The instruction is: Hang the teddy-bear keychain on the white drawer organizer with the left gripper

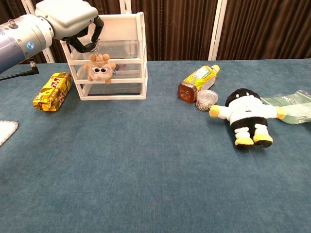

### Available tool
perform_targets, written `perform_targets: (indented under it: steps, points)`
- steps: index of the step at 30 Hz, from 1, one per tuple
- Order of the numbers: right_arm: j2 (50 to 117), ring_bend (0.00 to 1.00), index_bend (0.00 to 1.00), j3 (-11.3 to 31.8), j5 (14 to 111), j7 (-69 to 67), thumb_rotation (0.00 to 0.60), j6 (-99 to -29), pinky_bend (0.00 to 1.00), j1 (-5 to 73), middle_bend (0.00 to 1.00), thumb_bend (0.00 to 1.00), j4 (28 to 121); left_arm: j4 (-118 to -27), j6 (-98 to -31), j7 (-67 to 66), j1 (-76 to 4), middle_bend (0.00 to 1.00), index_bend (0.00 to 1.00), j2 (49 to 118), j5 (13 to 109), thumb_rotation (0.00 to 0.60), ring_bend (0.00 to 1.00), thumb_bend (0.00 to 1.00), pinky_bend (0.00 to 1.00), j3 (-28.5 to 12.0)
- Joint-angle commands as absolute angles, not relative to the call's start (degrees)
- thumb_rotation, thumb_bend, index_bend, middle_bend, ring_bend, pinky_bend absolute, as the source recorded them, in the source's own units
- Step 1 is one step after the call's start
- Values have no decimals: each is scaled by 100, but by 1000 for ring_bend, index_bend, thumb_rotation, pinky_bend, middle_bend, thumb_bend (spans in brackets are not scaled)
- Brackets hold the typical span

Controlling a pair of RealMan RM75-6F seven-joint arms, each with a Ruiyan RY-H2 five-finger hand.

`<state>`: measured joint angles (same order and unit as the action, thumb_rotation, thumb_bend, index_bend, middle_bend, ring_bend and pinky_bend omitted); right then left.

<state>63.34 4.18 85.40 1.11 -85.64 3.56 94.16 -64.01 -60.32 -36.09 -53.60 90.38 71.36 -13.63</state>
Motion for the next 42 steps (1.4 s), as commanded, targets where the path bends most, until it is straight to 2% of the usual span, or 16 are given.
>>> perform_targets:
  steps: [1, 5, 10, 17, 23, 27, 33, 36, 38, 41, 42]
  points:
    - [6334, 0, 22, 417, 8548, 117, 600, -8573, 0, 354, 0, 44, 9412, -6403, -6023, -3628, -5366, 969, 582, 9035, 7126, 600, 836, 398, 704, -1363]
    - [6333, 0, 22, 418, 8542, 109, 600, -8576, 0, 349, 0, 44, 9418, -6435, -5996, -3719, -5359, 958, 428, 9028, 7067, 600, 825, 267, 703, -1355]
    - [6329, 0, 22, 419, 8545, 101, 600, -8578, 0, 348, 0, 44, 9422, -6520, -6032, -3818, -5360, 952, 315, 9011, 7009, 600, 820, 236, 703, -1387]
    - [6330, 0, 22, 417, 8557, 100, 600, -8594, 0, 342, 0, 44, 9418, -6716, -6152, -3775, -5350, 952, 309, 8933, 7012, 600, 820, 235, 704, -1461]
    - [6338, 0, 22, 417, 8563, 106, 600, -8589, 0, 348, 0, 44, 9400, -7494, -6548, -3534, -5127, 953, 319, 8593, 7239, 600, 821, 235, 704, -1437]
    - [6337, 0, 22, 415, 8555, 115, 600, -8585, 0, 345, 0, 44, 9403, -8326, -6992, -3310, -4752, 956, 335, 8169, 7467, 600, 822, 236, 704, -1306]
    - [6317, 0, 22, 406, 8561, 138, 600, -8601, 0, 330, 0, 43, 9432, -9326, -7541, -3123, -4029, 946, 385, 7482, 7658, 600, 816, 236, 694, -901]
    - [6317, 0, 22, 416, 8525, 150, 600, -8586, 0, 330, 0, 44, 9431, -9616, -7821, -2967, -3626, 884, 376, 7224, 7723, 600, 770, 235, 648, -656]
    - [6313, 0, 22, 407, 8516, 184, 600, -8564, 0, 333, 0, 44, 9425, -9755, -8013, -2831, -3370, 776, 361, 7094, 7771, 600, 692, 235, 588, -509]
    - [6307, 0, 22, 397, 8498, 231, 600, -8526, 0, 340, 0, 45, 9428, -9821, -8380, -2648, -2986, 541, 317, 6966, 7936, 600, 521, 237, 482, -302]
    - [6305, 0, 22, 394, 8495, 251, 600, -8515, 0, 343, 0, 45, 9427, -9822, -8506, -2558, -2838, 436, 291, 6938, 8007, 600, 434, 237, 438, -210]
